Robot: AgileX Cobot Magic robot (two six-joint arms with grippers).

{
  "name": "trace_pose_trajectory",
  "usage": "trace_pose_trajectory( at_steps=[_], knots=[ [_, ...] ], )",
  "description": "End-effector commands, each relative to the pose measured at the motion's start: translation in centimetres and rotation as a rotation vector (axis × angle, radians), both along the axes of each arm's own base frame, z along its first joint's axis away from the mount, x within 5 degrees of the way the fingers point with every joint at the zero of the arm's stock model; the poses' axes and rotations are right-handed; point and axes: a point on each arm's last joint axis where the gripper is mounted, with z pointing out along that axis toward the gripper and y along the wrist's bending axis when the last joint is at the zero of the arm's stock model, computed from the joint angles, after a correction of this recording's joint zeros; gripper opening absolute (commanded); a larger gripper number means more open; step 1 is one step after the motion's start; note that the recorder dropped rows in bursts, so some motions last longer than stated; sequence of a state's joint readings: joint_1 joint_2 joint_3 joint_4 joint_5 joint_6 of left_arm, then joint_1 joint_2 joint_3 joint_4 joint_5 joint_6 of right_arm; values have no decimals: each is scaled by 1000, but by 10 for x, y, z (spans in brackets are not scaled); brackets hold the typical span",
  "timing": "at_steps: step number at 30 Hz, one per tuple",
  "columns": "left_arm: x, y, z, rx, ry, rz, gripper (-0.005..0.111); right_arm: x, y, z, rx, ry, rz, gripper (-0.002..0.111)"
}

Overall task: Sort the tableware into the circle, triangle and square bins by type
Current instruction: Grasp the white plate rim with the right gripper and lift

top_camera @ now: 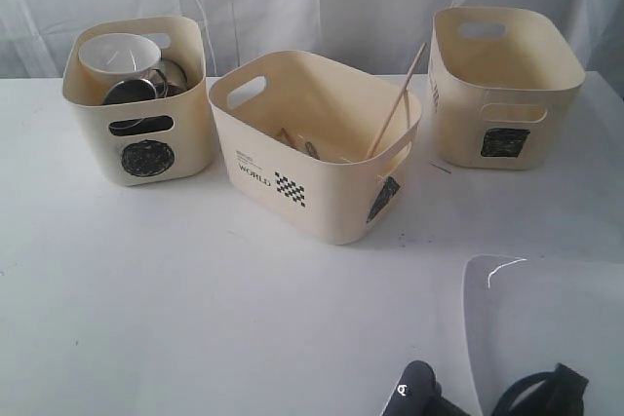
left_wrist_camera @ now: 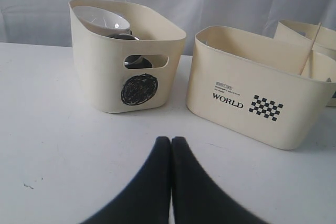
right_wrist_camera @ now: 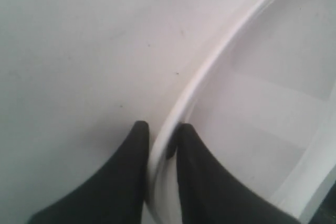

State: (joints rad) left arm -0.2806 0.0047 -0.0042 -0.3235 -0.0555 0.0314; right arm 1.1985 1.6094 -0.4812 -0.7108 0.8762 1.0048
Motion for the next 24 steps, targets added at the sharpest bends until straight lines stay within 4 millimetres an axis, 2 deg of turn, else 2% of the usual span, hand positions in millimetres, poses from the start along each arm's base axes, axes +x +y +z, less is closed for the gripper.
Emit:
trace_pose_trajectory(
  at_steps=[1, 13, 24],
  knots=[
    [0, 0, -1, -17, 10, -3, 0, 0, 4, 17, 148, -28, -34, 0],
    [0, 0, -1, -17, 10, -3, 0, 7, -10, 103, 336, -271, -100, 0],
    [0, 0, -1, -17, 10, -3, 0, 6, -25, 152, 479, -388, -166, 0]
  ],
)
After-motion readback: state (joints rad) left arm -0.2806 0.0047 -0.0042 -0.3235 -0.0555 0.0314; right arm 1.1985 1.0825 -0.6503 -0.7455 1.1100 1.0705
